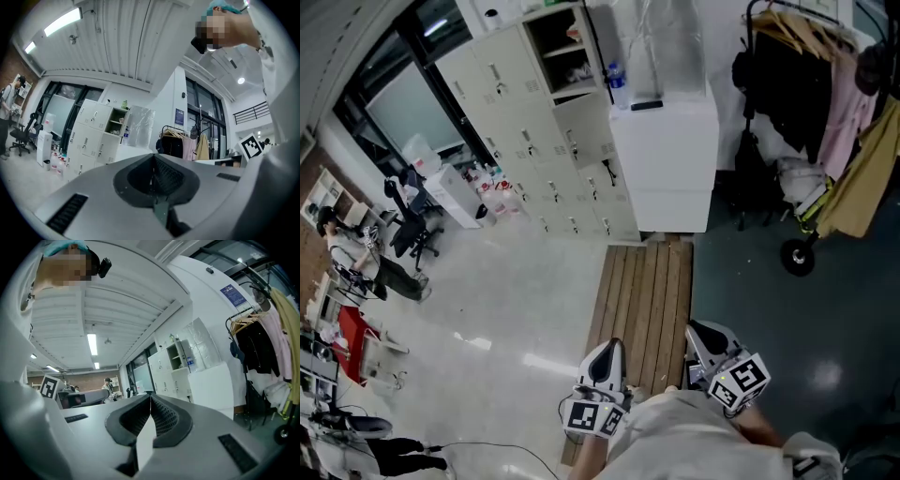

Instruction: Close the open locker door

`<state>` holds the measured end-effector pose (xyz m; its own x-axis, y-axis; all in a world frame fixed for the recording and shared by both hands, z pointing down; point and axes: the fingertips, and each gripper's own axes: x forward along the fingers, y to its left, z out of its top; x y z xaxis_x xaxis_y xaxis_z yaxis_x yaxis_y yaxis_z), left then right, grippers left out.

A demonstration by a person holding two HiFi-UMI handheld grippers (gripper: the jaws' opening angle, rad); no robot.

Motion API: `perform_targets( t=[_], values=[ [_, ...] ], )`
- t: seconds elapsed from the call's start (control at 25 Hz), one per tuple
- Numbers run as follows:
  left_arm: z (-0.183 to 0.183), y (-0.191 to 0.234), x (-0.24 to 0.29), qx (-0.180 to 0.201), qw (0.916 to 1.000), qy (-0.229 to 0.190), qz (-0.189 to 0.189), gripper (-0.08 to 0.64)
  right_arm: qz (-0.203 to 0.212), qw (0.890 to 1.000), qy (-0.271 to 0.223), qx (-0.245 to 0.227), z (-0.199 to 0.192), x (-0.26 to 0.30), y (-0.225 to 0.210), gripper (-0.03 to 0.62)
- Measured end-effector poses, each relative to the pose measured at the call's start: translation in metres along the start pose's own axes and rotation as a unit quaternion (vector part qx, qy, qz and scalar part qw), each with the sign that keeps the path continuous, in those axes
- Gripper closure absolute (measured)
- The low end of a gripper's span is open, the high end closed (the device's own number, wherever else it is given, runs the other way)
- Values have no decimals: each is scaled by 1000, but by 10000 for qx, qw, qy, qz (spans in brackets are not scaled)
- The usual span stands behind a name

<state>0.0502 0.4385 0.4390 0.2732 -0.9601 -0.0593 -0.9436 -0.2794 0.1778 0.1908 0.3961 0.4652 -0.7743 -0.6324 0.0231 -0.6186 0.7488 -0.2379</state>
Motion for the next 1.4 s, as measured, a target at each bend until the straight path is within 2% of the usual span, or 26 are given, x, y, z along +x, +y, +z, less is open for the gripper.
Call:
perform_targets(
  t=[0.24, 0.48, 0.64, 0.88, 1.04, 1.4],
  values=[
    [-4, -2, 16, -25, 9998, 79, -164, 552, -267, 9995, -26, 187, -2, -3, -21, 563],
    [-14, 23, 45, -124, 9994, 175, -262, 552, -517, 9984, 53, 205, -11, 20, -40, 563],
    [-14, 47, 82, -137, 9987, 163, -460, 552, -720, 9972, 82, 181, -11, 54, -61, 563],
    [-11, 95, 140, -161, 9978, 155, -631, 552, -749, 9967, 317, 77, -3, 126, -83, 563],
    [-9, 119, 177, -206, 9967, 214, -752, 552, -818, 9962, 292, 78, 9, 163, -97, 563],
    [3, 170, 225, -115, 9951, 162, -971, 552, -1086, 9937, 276, 70, 17, 223, -109, 563]
  ],
)
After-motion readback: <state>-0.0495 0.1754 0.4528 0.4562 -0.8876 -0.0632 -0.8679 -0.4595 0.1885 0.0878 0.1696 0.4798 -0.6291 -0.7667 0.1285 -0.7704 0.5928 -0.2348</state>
